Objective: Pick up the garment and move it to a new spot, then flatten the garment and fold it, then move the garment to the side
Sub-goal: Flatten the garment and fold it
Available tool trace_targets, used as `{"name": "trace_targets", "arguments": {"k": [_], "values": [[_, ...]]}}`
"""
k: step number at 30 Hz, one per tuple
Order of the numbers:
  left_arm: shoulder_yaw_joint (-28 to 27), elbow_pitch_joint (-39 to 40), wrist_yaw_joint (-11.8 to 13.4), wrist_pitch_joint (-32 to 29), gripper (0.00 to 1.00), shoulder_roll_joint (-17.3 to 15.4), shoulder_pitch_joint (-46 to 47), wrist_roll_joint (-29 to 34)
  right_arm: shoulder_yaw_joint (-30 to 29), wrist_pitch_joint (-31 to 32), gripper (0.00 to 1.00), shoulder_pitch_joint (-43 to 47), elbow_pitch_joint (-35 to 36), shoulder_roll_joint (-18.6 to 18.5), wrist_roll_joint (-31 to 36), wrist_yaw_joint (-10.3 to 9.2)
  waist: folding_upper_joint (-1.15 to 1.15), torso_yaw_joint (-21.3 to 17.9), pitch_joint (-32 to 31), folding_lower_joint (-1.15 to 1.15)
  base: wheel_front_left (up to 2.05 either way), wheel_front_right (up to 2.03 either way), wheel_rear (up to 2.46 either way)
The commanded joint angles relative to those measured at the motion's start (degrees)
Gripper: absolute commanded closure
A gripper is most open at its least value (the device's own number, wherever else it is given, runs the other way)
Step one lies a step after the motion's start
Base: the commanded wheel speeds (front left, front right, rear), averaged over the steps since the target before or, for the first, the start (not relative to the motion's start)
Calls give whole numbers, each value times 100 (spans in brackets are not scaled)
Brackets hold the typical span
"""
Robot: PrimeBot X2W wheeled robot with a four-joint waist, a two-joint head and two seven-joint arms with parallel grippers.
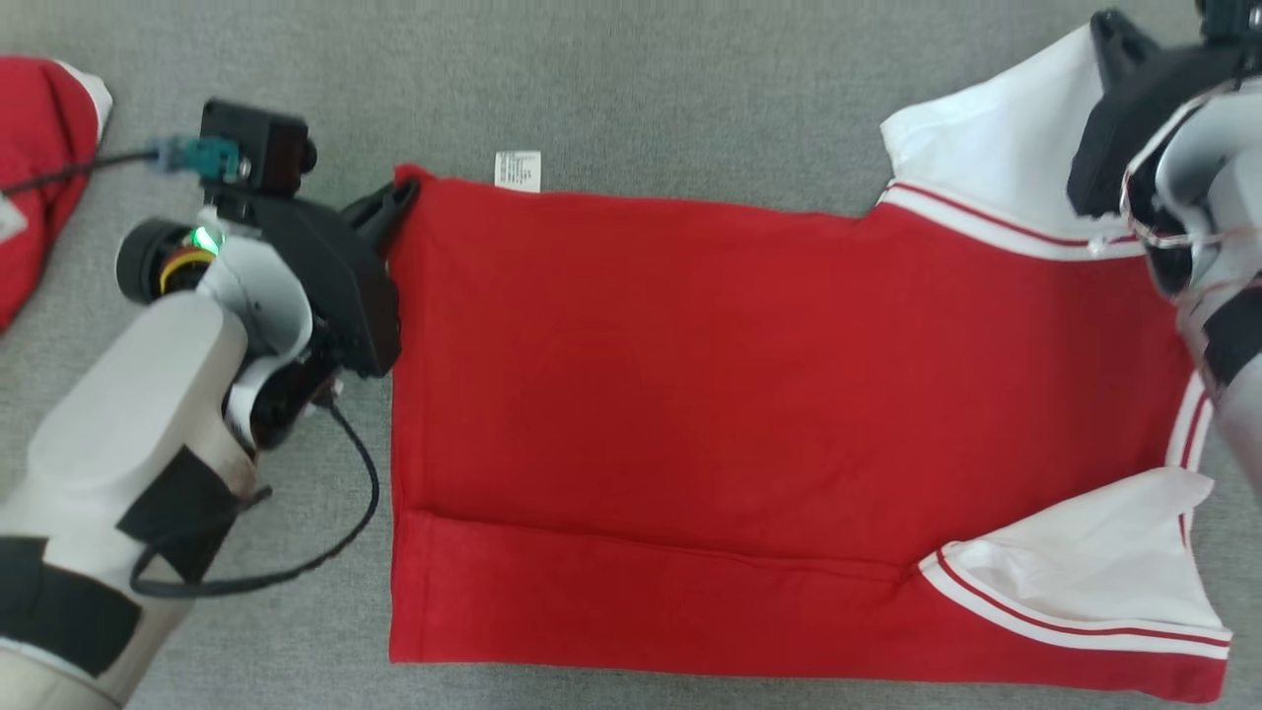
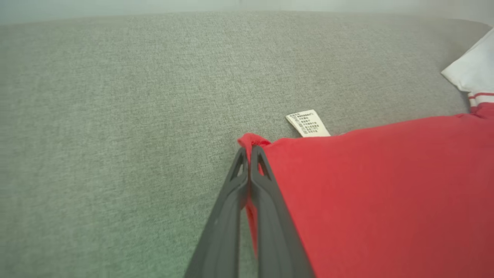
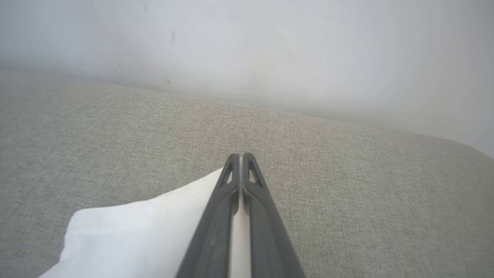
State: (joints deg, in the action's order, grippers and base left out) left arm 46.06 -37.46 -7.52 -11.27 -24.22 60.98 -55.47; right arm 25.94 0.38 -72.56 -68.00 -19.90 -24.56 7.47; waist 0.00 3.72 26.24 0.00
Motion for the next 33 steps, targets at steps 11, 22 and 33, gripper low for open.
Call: {"name": "trace_targets", "arguments": {"k": [11,22,33], "values": [[60,279,96,1060,100,-144,-1167,139,345,-1274,100,1651,1145,-320,-860,3,0,-236,-1045,0,0,0,0],[48,814,532,1986,100,-208,-2357,161,-127,-1538,100,3945,3086,-708,-1411,3,0,-326,-1484,0,0,0,0],[-151,1148,851,2483,100,-163,-3099,50,-1357,-1537,100,6009,4756,-430,-1377,3,0,-274,-1670,0,0,0,0]]}}
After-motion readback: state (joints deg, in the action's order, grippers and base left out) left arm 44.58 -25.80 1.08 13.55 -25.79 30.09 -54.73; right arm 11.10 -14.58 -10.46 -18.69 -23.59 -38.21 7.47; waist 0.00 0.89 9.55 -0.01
